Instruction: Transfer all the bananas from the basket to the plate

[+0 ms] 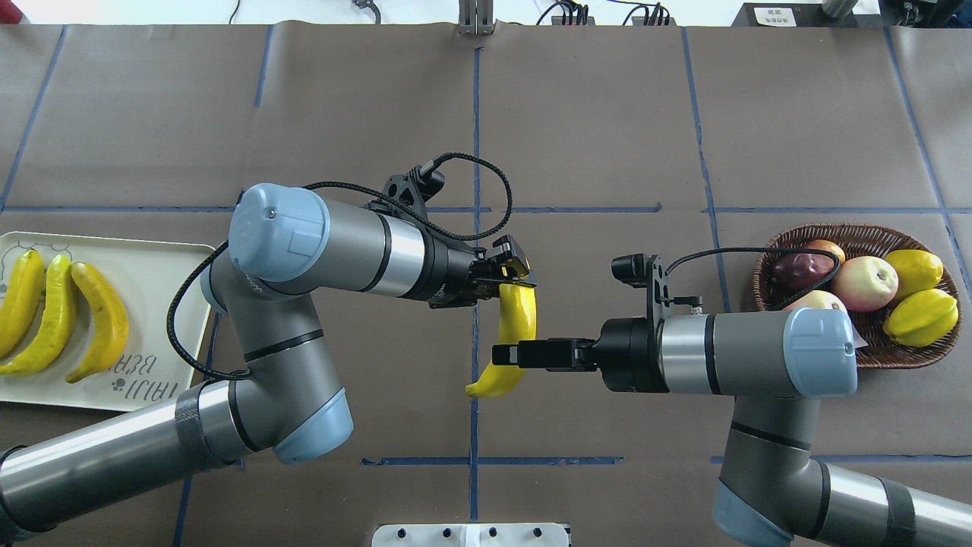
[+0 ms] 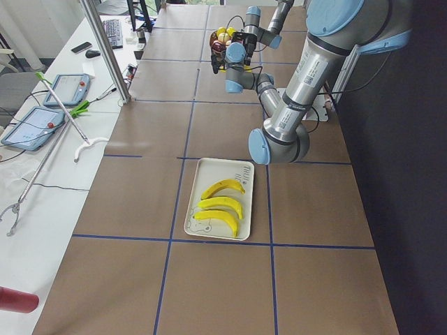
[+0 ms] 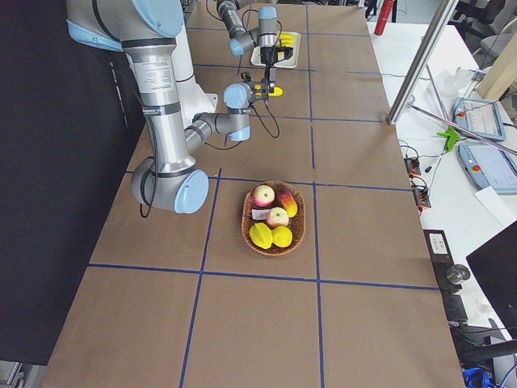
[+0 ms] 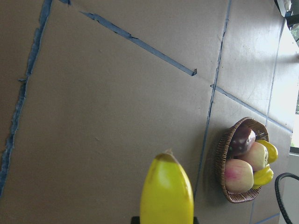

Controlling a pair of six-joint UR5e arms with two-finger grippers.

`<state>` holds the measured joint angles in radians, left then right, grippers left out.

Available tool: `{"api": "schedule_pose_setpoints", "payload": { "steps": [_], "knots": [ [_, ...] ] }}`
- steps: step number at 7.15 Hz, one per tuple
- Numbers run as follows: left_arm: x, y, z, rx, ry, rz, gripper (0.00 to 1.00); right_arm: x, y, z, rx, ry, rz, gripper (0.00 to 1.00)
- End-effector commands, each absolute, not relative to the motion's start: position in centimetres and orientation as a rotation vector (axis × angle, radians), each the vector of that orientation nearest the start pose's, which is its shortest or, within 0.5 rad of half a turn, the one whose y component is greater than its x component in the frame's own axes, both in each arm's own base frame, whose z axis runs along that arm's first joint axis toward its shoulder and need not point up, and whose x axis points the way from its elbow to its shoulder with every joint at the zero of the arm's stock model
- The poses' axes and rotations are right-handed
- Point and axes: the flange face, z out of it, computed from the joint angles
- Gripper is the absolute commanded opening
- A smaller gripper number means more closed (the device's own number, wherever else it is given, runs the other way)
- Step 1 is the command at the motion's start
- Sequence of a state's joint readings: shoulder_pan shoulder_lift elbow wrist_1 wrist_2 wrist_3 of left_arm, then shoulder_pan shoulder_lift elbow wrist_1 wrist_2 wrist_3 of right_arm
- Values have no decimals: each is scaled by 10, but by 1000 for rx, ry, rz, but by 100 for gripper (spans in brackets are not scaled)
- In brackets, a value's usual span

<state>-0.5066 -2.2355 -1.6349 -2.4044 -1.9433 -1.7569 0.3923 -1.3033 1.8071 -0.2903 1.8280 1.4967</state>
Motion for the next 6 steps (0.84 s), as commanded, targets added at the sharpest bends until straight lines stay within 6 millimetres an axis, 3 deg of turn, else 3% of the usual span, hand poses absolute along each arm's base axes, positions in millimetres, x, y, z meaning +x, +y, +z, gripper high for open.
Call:
{"api": "schedule_pose_setpoints", "payload": {
  "steps": [1, 2, 3, 4, 5, 6],
  "knots": [
    [491, -432, 175, -21, 1497, -317, 0, -425, -310, 248, 234, -1728, 19, 100],
    [450, -466, 219, -59, 1379, -370, 0, -403, -324, 232, 244, -1669, 55, 100],
    [400, -481, 242, 4, 1281, -379, 0, -360, -356, 215, 232, -1559, 112, 100],
    [373, -472, 265, 52, 1157, -314, 0, -310, -387, 209, 191, -1418, 187, 100],
    [349, -466, 282, 60, 1041, -308, 0, -275, -412, 216, 213, -1311, 180, 100],
    [338, -455, 317, 90, 909, -318, 0, -252, -432, 236, 244, -1207, 81, 100]
  ]
}}
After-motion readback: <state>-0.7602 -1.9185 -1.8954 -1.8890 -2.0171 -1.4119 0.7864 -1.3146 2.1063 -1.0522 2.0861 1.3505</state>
